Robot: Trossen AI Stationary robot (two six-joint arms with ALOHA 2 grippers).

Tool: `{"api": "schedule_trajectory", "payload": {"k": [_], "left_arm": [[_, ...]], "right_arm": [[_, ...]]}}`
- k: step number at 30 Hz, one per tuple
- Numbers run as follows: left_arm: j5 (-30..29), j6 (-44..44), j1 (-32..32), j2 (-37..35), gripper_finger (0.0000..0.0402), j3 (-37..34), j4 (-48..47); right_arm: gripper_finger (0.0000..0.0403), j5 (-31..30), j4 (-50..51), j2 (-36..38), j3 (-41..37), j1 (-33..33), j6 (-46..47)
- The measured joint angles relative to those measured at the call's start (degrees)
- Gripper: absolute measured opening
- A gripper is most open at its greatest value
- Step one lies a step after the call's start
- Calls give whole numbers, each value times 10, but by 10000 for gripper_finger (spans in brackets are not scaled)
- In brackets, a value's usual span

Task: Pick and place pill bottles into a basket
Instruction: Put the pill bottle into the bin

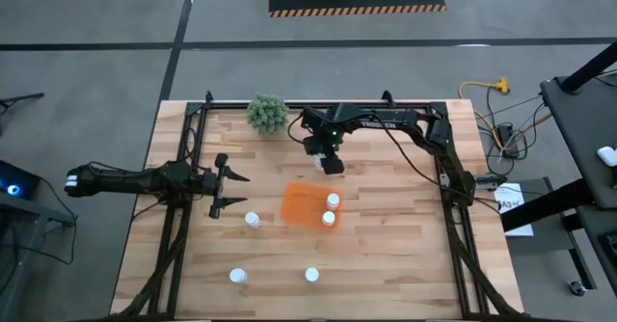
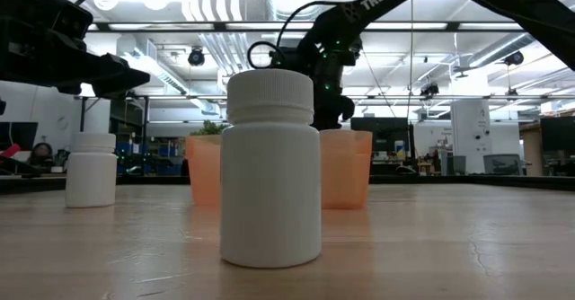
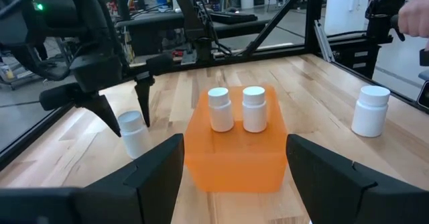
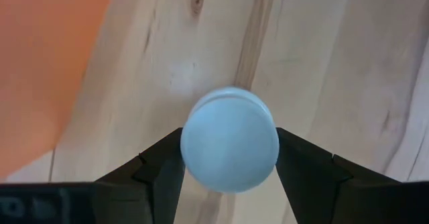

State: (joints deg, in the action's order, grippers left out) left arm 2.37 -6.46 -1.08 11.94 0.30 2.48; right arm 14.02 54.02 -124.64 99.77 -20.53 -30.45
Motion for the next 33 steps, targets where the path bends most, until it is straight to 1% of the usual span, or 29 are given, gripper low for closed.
{"api": "schedule_trajectory", "payload": {"k": [6,9,26,29,33], "left_arm": [[0,0,0,0,245,0,0],[0,0,0,0,245,0,0],[0,0,0,-1,245,0,0],[0,0,0,0,245,0,0],[0,0,0,0,245,0,0]], "right_arm": [[208,2,-3,0,0,0,-2],[208,15,-6,0,0,0,-2],[207,17,-28,0,0,0,-2],[196,17,-28,0,0,0,-1],[167,17,-26,1,1,0,-2]]}}
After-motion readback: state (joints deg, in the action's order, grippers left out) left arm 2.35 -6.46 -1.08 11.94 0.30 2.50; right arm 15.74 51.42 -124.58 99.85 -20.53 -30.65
